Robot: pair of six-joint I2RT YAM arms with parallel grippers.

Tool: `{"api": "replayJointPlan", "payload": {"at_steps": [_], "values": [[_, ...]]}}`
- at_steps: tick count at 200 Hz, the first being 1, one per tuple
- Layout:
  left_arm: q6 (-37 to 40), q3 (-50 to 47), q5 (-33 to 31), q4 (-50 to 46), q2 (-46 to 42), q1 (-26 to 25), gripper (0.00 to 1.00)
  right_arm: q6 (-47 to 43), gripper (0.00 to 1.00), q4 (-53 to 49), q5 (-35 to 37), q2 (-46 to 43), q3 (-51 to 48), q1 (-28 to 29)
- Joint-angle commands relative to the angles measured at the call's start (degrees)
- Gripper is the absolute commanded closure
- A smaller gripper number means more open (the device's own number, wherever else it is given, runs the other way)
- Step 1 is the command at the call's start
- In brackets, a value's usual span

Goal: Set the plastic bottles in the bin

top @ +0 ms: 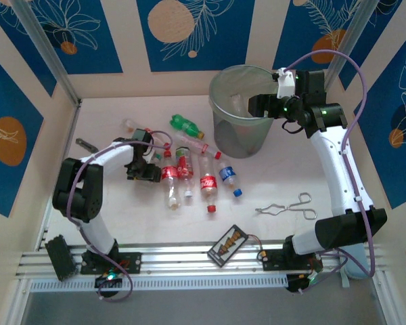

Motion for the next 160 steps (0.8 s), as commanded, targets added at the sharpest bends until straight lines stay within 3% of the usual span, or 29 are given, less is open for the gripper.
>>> {"api": "replayJointPlan", "payload": {"at_steps": [1, 37, 81, 98, 128, 160], "values": [[0.46, 1.10, -0.83, -1.20, -0.27, 0.53, 0.33, 0.25, 0.15, 0.03, -0.28, 0.08, -0.47, 0.59], [-0.54, -0.61, -0.23, -2.99, -6.02, 0.48, 0.36, 0.56, 0.15, -0.08, -0.30, -0.06, 0.42, 1.45], [-2.58, -2.74, 1.08, -3.93, -20.02, 0.47, 0.43, 4.33, 0.15, 2.55, -4.93, -0.82, 0.29, 5.75], [-3.31, -3.76, 5.25, -0.16, -25.85, 0.40, 0.47, 7.31, 0.15, 5.52, -7.65, -0.41, -0.48, 8.64], [-3.67, -6.09, 19.03, 11.85, -32.85, -1.60, 0.63, 9.85, 0.16, 8.28, -9.42, 2.99, 0.89, 14.39], [-2.21, -5.60, 20.47, 19.80, -34.46, -8.56, 0.68, 14.23, 0.16, 10.68, -12.65, 8.61, 3.48, 18.17]]}}
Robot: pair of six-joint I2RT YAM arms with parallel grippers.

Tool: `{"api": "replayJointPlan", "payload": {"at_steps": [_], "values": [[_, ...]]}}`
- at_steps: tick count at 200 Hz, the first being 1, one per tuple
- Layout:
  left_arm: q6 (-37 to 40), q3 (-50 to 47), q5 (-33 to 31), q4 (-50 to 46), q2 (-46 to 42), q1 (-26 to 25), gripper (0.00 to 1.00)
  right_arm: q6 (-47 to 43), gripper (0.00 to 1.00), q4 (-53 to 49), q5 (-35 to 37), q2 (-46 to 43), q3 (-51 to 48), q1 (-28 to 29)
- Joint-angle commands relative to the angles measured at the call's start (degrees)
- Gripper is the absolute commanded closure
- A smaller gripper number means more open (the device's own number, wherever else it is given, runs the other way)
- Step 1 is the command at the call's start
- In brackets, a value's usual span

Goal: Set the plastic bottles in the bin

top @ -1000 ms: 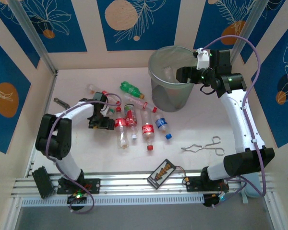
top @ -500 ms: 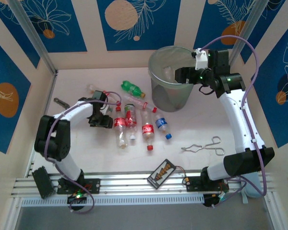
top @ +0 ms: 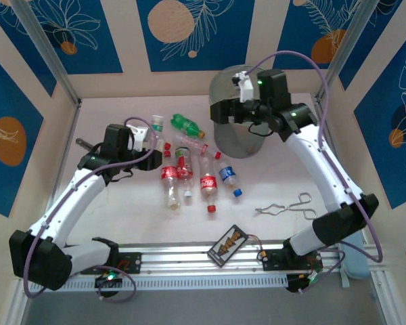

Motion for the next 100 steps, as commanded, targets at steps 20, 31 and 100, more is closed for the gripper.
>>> {"api": "replayJointPlan", "payload": {"at_steps": [20, 31, 100], "values": [[1.00, -0.59, 6.50, 12.81, -0.15, -7.33, 0.77, 8.02, 0.16, 7.11, -6.01, 5.87, 1.56, 3.70], [0.59, -1.04, 6.75, 14.31, 0.23, -8.08, 0.81, 10.07, 0.16, 9.52, -8.31, 6.96, 0.90, 4.32], [-0.24, -1.53, 6.25, 17.77, 1.69, -9.80, 0.93, 12.56, 0.20, 12.02, -13.38, 11.83, 0.70, 7.78]]}}
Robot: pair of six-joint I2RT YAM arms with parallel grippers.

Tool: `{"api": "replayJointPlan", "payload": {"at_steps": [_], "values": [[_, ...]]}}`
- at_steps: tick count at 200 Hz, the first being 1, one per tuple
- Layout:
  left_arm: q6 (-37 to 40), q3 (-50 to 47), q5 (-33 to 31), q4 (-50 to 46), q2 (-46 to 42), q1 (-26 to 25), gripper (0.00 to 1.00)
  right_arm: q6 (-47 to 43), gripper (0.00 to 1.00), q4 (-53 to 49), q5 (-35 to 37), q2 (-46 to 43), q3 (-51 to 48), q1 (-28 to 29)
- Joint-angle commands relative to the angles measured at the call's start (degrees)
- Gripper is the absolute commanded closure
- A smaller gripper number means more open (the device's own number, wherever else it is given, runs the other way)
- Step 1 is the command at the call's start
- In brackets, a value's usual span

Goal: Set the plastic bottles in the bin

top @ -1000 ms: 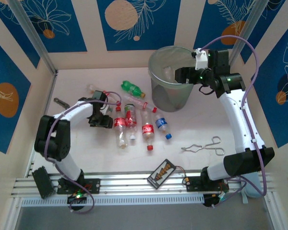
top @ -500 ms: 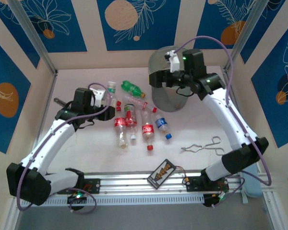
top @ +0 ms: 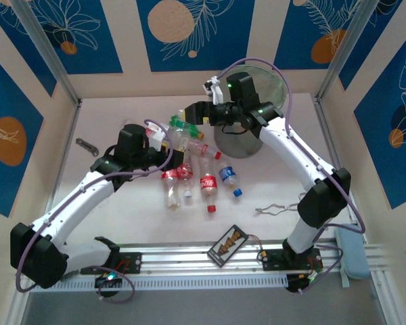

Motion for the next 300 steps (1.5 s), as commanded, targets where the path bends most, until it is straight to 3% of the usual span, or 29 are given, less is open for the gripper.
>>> {"api": "replayJointPlan", "payload": {"at_steps": [1, 42, 91, 115, 144, 166, 171, 228, 300], "values": [[-0.27, -0.04, 1.00, 2.95, 0.58, -0.75, 0.93, 1.25, 0.20, 1.17, -4.23, 1.75, 0.49, 1.67], [-0.82, -0.39, -0.62, 3.64, 0.50, -0.83, 0.94, 1.26, 0.29, 0.62, -3.11, 2.34, -0.51, 2.43], [-1.02, -0.69, -0.58, 4.37, 1.46, -0.95, 0.94, 0.17, 0.46, -0.52, -1.54, 2.96, -0.32, 3.36], [-1.25, -0.97, -0.62, 4.78, 1.47, -0.94, 0.89, -0.43, 0.50, -1.11, -0.82, 2.82, 0.00, 3.32], [-1.93, -1.21, -0.36, 6.37, 1.59, -0.98, 0.64, -1.90, 0.52, -2.45, 0.01, 2.87, 1.23, 3.15], [-1.32, -1.09, -1.98, 5.83, 1.47, -0.90, 0.07, -2.63, 0.52, -3.27, 1.76, 2.52, 2.54, 2.71], [-1.16, -1.04, -2.30, 5.54, 1.31, -0.84, 0.00, -2.74, 0.53, -3.49, 2.05, 2.46, 2.94, 2.49], [-0.13, -1.88, -0.62, 4.04, -3.31, -0.82, 0.00, -8.03, 0.55, -3.63, 5.39, -0.22, 11.03, 0.25], [-7.06, -0.70, -1.76, 1.97, -4.82, -0.86, 0.01, -20.31, 0.55, -9.92, 24.66, -0.62, 26.42, -7.04]]}}
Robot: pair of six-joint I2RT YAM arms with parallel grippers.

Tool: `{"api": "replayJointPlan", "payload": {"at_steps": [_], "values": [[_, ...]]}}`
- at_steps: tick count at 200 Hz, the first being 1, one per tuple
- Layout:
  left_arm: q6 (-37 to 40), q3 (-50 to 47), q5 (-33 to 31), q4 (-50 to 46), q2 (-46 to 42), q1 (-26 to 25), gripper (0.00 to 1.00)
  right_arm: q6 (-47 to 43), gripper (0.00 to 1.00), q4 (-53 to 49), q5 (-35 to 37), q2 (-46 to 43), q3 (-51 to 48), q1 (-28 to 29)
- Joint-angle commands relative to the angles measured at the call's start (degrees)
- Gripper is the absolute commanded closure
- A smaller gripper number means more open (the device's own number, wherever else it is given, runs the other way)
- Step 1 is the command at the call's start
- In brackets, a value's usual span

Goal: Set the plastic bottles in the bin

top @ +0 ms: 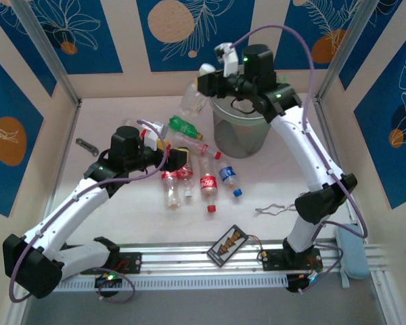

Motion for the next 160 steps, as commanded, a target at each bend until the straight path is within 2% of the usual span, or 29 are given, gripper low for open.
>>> {"api": "replayJointPlan", "payload": {"at_steps": [1, 41, 74, 122, 160], "values": [[-3.60, 0.62, -0.78, -0.98, -0.01, -0.31, 0.01, -6.30, 0.55, -3.00, 9.74, -2.51, 4.34, -2.98], [-11.23, 1.73, -9.31, -1.94, 4.69, -0.26, 0.04, -11.90, 0.55, -10.56, 18.32, 2.61, 11.92, -8.26], [-14.26, 9.00, -5.71, 1.41, 12.51, -0.36, 0.05, -12.56, 0.55, -12.92, 19.55, 6.47, 12.91, -11.51], [-12.43, 27.28, -8.23, -0.64, 24.90, -0.36, 0.06, -15.50, 0.55, -17.55, 23.89, 11.46, 13.63, -11.65], [-13.09, 38.93, -5.01, 1.71, 35.10, -0.69, 0.08, -15.78, 0.56, -17.84, 26.47, 11.59, 6.92, -10.97]]}}
